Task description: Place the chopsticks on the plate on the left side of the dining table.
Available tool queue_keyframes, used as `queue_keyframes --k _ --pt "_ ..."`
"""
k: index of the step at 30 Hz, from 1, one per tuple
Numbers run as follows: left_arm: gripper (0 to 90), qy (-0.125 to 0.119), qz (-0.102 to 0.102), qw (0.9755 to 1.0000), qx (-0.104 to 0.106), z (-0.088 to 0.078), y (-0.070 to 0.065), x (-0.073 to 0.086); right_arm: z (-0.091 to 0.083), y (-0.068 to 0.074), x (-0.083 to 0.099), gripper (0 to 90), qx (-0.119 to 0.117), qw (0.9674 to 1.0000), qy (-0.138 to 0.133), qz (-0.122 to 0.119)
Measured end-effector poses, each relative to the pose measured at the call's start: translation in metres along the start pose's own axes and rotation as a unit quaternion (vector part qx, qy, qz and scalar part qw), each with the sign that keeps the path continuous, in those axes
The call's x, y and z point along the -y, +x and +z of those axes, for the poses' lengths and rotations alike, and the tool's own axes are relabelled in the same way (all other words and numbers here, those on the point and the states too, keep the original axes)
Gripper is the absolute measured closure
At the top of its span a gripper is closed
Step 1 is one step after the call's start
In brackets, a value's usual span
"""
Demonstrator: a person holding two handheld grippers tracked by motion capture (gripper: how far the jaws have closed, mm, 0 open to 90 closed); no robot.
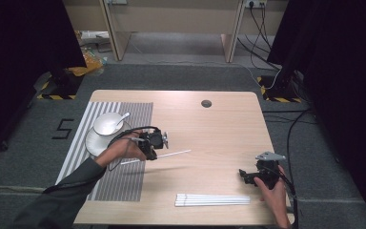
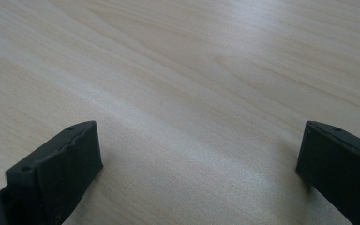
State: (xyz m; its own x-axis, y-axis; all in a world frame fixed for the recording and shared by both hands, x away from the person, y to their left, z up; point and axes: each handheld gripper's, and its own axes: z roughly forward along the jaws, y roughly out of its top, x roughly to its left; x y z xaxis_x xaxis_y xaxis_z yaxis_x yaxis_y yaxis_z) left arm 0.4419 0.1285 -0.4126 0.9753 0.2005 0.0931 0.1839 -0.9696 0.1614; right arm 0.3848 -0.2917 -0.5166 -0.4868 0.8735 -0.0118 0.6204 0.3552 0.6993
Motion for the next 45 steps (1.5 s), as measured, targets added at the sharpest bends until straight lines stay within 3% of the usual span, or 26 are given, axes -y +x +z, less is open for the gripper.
queue_keyframes --k 10,17,26,36,45 --pt "84.7 0.019 -0.048 0.9983 -0.029 -0.019 0.024 0.045 0.0 0.0 0.0 0.3 0.0 1.0 0.0 0.0" --pt "84.7 0.021 -0.068 0.9969 -0.032 -0.019 0.033 0.06 0.0 0.0 0.0 0.2 0.001 1.0 0.0 0.0" --pt "84.6 0.026 -0.093 0.9949 -0.03 -0.012 0.042 0.076 0.0 0.0 0.0 0.2 0.001 1.0 0.0 0.0" --pt "84.6 0.047 -0.127 0.99 -0.041 -0.001 0.056 0.096 0.0 0.0 0.0 0.2 0.001 1.0 0.0 0.001" --pt "84.6 0.057 -0.144 0.9871 -0.042 0.01 0.062 0.108 0.0 0.0 0.0 0.2 0.001 1.0 0.0 0.0"
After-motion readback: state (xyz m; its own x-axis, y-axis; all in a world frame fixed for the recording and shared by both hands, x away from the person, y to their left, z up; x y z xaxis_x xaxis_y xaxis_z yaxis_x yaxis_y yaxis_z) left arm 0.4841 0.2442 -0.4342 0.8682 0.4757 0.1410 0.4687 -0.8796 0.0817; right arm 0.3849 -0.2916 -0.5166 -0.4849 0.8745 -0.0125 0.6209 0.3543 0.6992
